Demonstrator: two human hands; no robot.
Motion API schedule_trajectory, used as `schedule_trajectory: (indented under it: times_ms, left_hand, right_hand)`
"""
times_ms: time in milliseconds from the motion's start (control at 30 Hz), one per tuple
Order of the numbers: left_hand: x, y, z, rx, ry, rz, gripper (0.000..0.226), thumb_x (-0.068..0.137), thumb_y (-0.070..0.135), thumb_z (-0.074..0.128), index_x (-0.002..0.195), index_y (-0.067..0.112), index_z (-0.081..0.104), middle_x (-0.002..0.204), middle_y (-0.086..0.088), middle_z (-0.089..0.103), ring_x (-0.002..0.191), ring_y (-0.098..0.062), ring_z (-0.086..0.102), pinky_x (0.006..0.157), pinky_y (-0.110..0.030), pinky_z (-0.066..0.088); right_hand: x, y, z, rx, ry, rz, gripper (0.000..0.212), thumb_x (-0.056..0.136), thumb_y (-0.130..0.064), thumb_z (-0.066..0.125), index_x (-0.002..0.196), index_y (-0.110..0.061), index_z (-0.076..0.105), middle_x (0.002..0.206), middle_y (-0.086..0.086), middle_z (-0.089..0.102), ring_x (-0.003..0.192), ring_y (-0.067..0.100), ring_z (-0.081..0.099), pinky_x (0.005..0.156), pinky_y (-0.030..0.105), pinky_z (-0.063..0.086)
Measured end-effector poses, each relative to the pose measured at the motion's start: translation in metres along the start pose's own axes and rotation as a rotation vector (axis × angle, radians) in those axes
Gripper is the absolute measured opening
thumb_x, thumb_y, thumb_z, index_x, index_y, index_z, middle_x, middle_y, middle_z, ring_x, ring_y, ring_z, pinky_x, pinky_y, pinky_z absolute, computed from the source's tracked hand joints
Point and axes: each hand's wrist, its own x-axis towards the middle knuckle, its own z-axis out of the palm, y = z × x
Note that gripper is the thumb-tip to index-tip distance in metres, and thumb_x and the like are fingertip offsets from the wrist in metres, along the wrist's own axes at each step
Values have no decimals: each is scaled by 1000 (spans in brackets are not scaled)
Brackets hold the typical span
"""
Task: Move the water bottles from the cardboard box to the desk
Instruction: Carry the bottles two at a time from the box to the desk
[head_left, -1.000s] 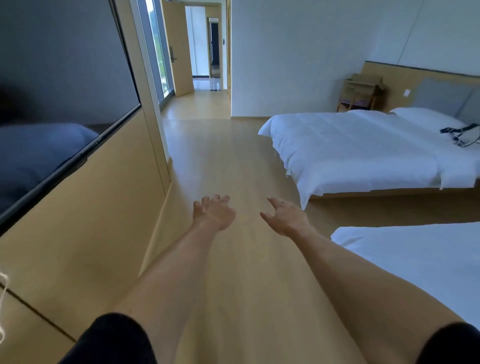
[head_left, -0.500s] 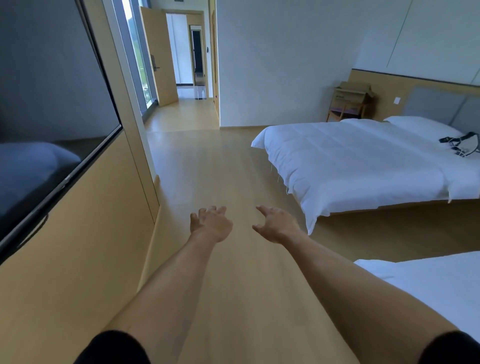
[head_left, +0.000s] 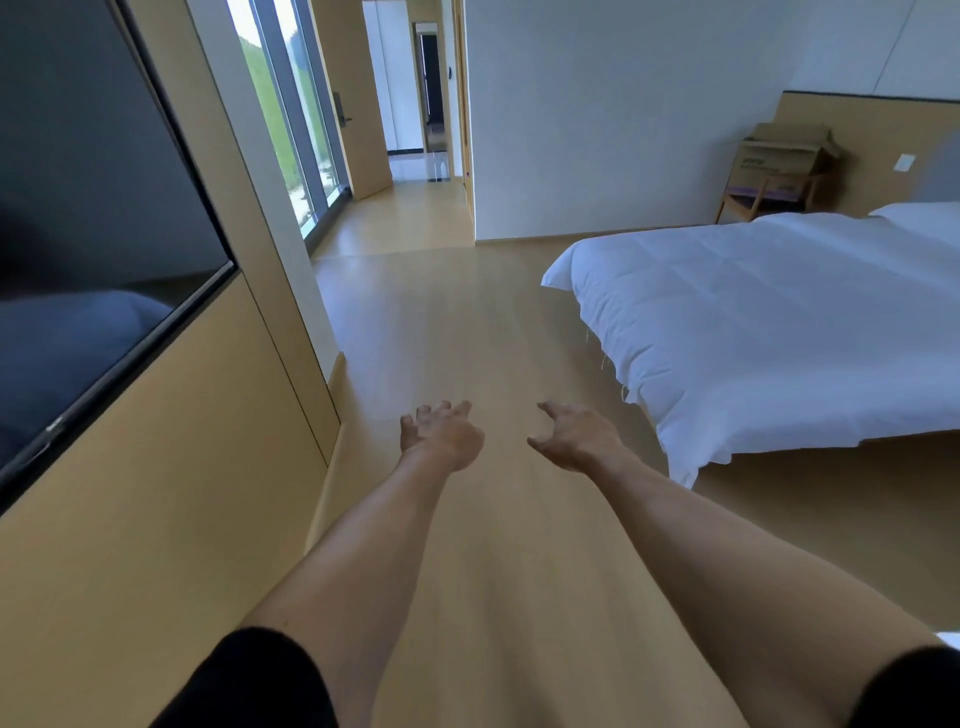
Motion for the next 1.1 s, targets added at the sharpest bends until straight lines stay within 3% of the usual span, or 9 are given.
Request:
schedule_trajectory:
  times_ms: [500, 800, 1100]
  left_hand:
    - [246, 73, -54, -57, 31, -56, 51, 102, 34, 37, 152, 25, 37, 156, -3, 39, 142, -30, 34, 116, -46, 23]
    - [426, 73, -67, -66, 11, -9, 50, 103, 33, 36, 152, 25, 37, 157, -3, 38, 143, -30, 33, 117, -45, 24]
    - [634, 58, -134, -31, 22, 60, 51, 103, 36, 37, 153, 26, 38, 157, -3, 39, 144, -30, 34, 118, -48, 25]
  right_hand:
    - [256, 67, -59, 13, -44, -7, 67, 97, -53, 52, 156, -29, 32, 156, 3, 42, 143, 23, 40, 115, 40, 35]
    - [434, 70, -78, -22, -19, 45, 67, 96, -53, 52, 156, -29, 32, 157, 2, 40, 143, 23, 40, 114, 40, 33]
    - [628, 54, -121, 21, 13, 120, 69, 92, -54, 54, 154, -32, 33, 158, -2, 39, 142, 23, 40, 110, 40, 37]
